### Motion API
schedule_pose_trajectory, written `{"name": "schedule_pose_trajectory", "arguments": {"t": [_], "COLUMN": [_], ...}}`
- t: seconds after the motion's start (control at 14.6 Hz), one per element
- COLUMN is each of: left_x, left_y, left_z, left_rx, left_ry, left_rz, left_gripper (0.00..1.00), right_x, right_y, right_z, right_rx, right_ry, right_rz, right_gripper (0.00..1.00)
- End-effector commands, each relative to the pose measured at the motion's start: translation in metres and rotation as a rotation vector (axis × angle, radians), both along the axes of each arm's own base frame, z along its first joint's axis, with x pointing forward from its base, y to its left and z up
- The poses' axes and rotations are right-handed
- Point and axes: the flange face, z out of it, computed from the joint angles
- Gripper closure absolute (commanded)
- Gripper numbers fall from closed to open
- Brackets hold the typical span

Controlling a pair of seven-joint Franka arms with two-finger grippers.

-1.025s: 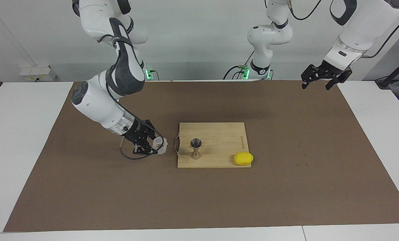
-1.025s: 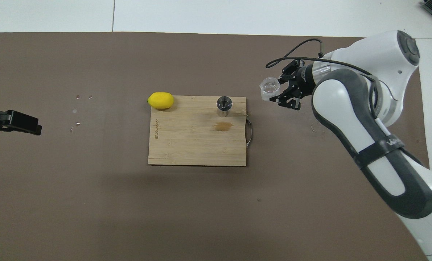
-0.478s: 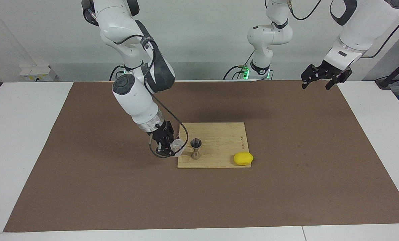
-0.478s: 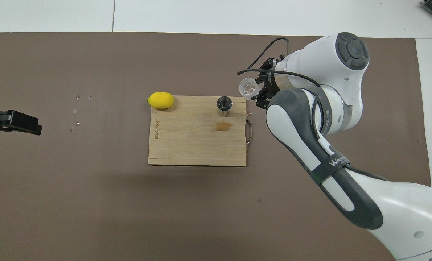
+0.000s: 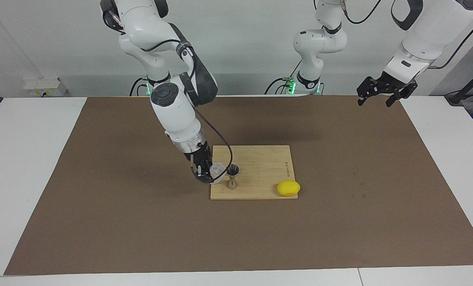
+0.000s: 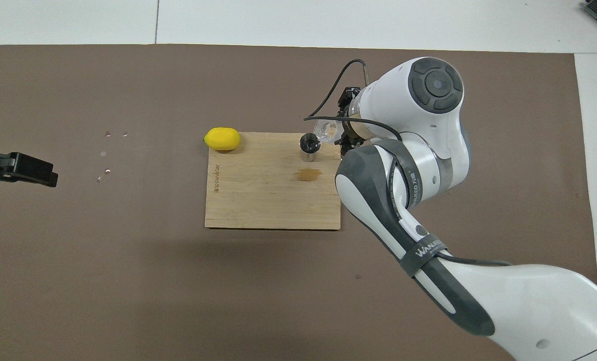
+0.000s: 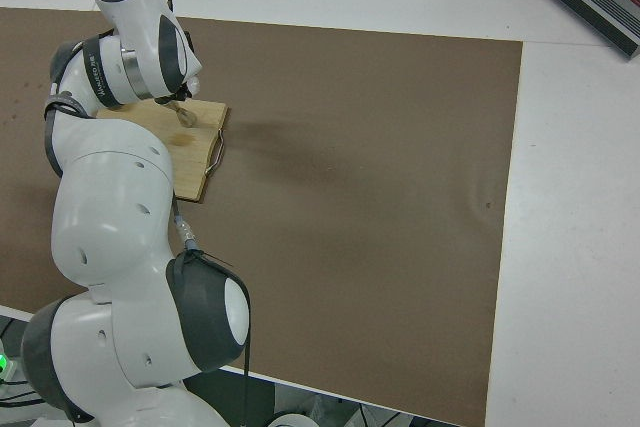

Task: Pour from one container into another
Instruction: 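Lift the glass cup and carry it above the dark cup, then tilt the glass cup with the right gripper over the dark cup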

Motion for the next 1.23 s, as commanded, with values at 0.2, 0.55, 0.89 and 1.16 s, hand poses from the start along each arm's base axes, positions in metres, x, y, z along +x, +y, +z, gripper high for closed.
{"name": "schedule_pose_trajectory", "arguments": {"t": [0.2, 0.55, 0.89, 1.16], "left_x": [-0.010, -0.009, -0.009, -0.009], "left_y": [0.002, 0.002, 0.002, 0.002], "left_z": [0.002, 0.002, 0.002, 0.002], "left_rx": [-0.011, -0.011, -0.011, -0.011], "left_ry": [0.007, 0.006, 0.006, 0.007], "left_rz": [0.006, 0.008, 0.006, 0.008], "left_gripper": [0.00, 0.00, 0.00, 0.00], "right_x": [0.000, -0.006, -0.014, -0.018], "right_y": [0.015, 0.026, 0.039, 0.043], "right_z": [0.006, 0.006, 0.007, 0.007], "right_rx": [-0.094, -0.187, -0.254, -0.315], "right_ry": [-0.071, -0.113, -0.141, -0.157], "right_rz": [0.047, 0.113, 0.167, 0.201], "right_gripper": [1.00, 1.00, 1.00, 1.00]}}
